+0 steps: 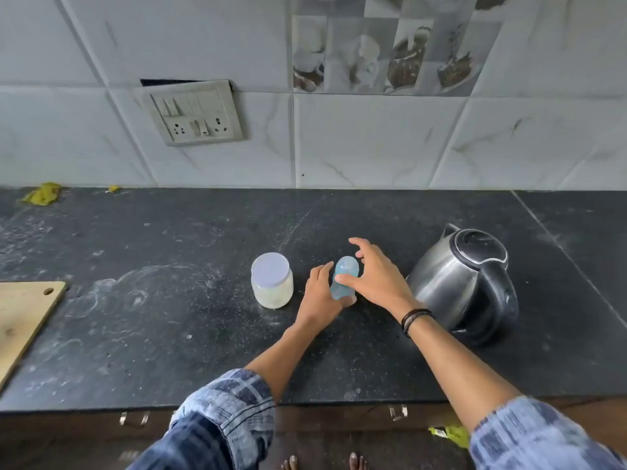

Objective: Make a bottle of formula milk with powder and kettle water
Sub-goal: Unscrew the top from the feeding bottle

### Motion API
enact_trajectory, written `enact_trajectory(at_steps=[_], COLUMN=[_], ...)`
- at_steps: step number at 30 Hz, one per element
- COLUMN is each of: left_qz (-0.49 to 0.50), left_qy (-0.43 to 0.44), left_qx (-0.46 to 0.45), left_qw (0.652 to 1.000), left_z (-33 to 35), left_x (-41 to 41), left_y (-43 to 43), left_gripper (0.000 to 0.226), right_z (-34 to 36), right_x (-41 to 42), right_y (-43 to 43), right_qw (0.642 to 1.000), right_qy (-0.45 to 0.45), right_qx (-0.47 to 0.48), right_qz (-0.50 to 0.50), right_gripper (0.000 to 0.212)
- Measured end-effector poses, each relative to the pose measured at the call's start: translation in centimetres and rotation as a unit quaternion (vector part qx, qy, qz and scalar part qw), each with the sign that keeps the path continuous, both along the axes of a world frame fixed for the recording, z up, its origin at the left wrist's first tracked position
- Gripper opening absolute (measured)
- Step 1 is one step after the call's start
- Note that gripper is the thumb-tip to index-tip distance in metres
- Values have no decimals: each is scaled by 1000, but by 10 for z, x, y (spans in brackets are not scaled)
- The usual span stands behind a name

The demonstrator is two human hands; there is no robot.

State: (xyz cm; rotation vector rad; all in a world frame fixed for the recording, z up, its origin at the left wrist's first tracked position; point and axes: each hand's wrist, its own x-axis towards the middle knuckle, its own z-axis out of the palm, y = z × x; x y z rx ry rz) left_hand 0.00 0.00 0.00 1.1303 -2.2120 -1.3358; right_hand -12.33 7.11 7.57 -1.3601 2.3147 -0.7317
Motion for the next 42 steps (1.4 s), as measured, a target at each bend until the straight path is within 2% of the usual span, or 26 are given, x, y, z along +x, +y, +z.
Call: enact_trajectory(at_steps=[3, 6, 8, 9, 14, 21, 27, 33, 42], left_qz=[16, 7, 6, 15, 47, 63, 49, 40, 29], left_qy=[12, 22, 44, 51, 54, -19, -53, -49, -56], left_qx=[11, 2, -5, 0, 47, -14, -128, -170, -190], left_qw=[1000, 1000, 999, 999, 996, 998, 989, 983, 980], left_z=[1, 0, -4, -7, -26, -60, -75, -73, -73], left_x=[-7, -16, -22, -23, -21, -17, -18, -17, -17], left_y=[0, -3, -5, -5, -1, 7, 10, 10, 9], left_gripper=[81, 56, 37, 35, 56, 73, 67, 67, 76], right_z=[-1, -7, -11, -13, -21, -27, -34, -39, -38], right_x=[-4, -5, -5, -4, -7, -8, -4, -1, -6], right_y=[-3, -6, -8, -8, -10, -11, -11, -12, -15], right_qw=[1000, 1000, 1000, 1000, 1000, 1000, 1000, 999, 993], right_qy=[20, 6, 0, -1, -9, -11, 21, 41, 87], right_qx=[16, 15, 7, 2, -16, -13, -10, -19, -15], right_qz=[6, 8, 4, 0, -3, 4, 6, 5, 72], right_gripper=[67, 43, 38, 38, 41, 47, 53, 51, 65])
